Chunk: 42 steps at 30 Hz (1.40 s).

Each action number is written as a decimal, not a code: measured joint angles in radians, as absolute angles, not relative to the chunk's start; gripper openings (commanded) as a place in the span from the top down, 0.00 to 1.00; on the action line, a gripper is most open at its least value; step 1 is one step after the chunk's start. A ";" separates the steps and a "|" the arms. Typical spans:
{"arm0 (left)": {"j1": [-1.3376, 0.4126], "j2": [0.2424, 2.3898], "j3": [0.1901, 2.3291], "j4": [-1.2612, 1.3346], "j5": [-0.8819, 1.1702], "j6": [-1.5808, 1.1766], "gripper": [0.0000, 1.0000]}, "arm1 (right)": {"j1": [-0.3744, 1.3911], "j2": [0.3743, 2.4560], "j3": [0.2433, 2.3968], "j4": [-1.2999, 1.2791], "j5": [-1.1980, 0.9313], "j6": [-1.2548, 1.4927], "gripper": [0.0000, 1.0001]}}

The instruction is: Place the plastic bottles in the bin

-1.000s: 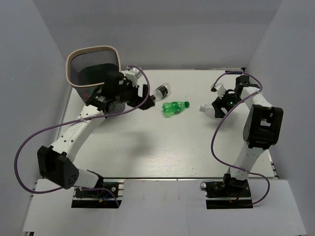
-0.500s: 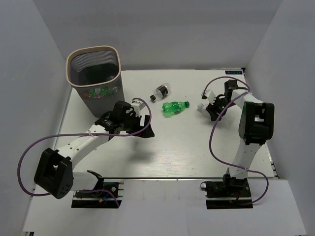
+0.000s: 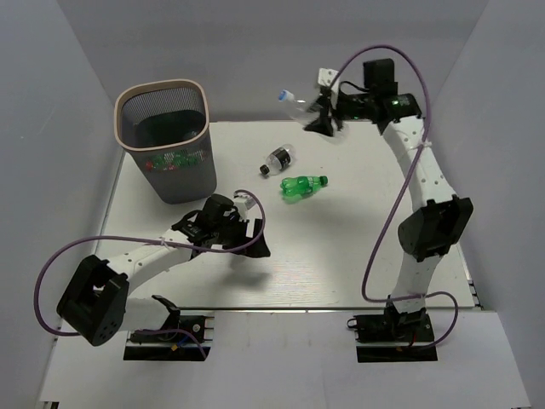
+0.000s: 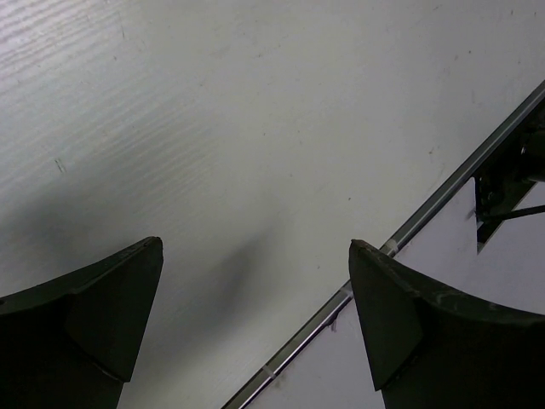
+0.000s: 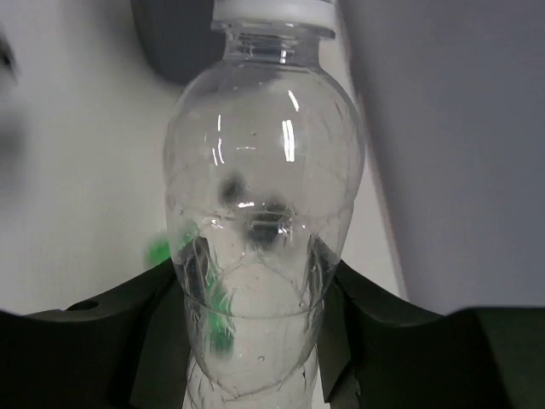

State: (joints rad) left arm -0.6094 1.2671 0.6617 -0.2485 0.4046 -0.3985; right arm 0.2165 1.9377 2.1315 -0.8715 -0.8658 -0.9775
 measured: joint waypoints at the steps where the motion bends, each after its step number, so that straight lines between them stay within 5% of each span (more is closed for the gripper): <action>1: -0.613 1.269 0.657 -0.246 0.405 -0.401 0.01 | 0.275 1.896 2.103 -0.725 -0.920 -0.863 0.91; 6: -0.638 1.270 0.626 -0.224 0.404 -0.416 0.01 | 0.456 1.837 1.926 -0.021 -1.009 -0.404 0.91; 10: -0.652 1.257 0.597 -0.218 0.403 -0.429 0.01 | 0.550 2.068 2.165 0.395 -0.931 -0.131 0.91; 14: -0.662 1.208 0.557 -0.212 0.400 -0.450 0.01 | 0.623 2.273 2.418 0.570 -0.780 -0.039 0.91; 20: -0.674 1.172 0.530 -0.210 0.399 -0.476 0.01 | 0.746 2.278 2.277 0.824 -0.672 -0.031 0.85; 26: -0.684 1.171 0.530 -0.217 0.399 -0.483 0.01 | 0.828 2.406 2.394 0.952 -0.590 -0.047 0.82; 28: -0.689 1.171 0.530 -0.221 0.398 -0.484 0.01 | 0.839 2.424 2.391 0.968 -0.571 -0.054 0.73; 29: -0.690 1.171 0.530 -0.224 0.397 -0.484 0.01 | 0.842 2.432 2.390 0.974 -0.562 -0.059 0.57; 32: -0.700 1.171 0.531 -0.237 0.387 -0.487 0.01 | 0.849 2.463 2.385 0.996 -0.532 -0.093 0.29; 35: -0.711 1.171 0.547 -0.263 0.368 -0.487 0.01 | 0.848 2.513 2.400 1.003 -0.503 -0.132 0.13; 42: -0.735 1.220 0.657 -0.293 0.323 -0.469 0.01 | 0.832 2.552 2.372 0.977 -0.481 -0.171 0.10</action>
